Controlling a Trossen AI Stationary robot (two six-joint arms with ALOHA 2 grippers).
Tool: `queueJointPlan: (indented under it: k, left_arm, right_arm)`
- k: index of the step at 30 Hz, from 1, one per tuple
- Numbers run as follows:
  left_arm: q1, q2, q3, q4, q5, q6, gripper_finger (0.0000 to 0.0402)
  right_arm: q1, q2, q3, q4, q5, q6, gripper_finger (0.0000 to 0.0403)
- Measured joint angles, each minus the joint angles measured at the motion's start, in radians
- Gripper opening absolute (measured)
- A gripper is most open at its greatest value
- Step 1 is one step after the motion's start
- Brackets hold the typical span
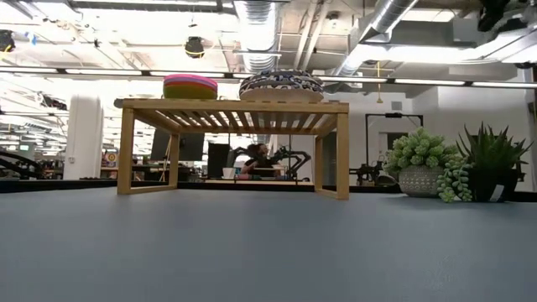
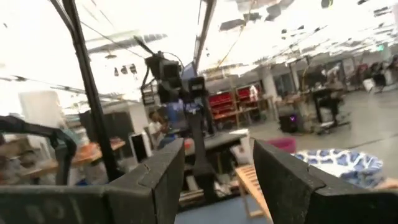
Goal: Place and stack bowls onto a shelf
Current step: Return to Home Position
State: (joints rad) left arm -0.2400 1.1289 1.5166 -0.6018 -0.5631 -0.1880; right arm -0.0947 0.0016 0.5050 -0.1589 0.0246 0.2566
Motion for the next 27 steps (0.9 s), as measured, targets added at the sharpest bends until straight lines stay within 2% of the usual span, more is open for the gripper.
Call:
queueJointPlan:
  k: [2, 6, 14, 21, 27]
  left_arm:
    - [-0.01, -0.075, -0.136, 0.084, 0.007, -0.008, 0.011]
    - [-0.02, -0.213, -0.39, 0.253, 0.019, -0.061, 0.011]
    - [-0.057, -0.46, -0.829, 0.574, 0.054, -0.143, 0.011]
    - [-0.122, -0.63, -1.068, 0.669, 0.061, -0.192, 0.011]
    - [-0.152, -0.771, -1.182, 0.684, 0.062, -0.203, 0.011]
  right_arm:
    - [-0.004, 0.002, 0.025, -0.062, 0.0, -0.024, 0.0218]
    - [-0.004, 0.017, 0.024, -0.074, 0.0, -0.032, 0.0218]
    - [0.019, 0.002, -0.107, -0.023, -0.028, 0.014, 0.0218]
    - [0.049, 0.001, -0.288, 0.218, -0.026, 0.053, 0.0218]
    - [0.049, 0.001, -0.422, 0.415, -0.013, 0.07, 0.0218]
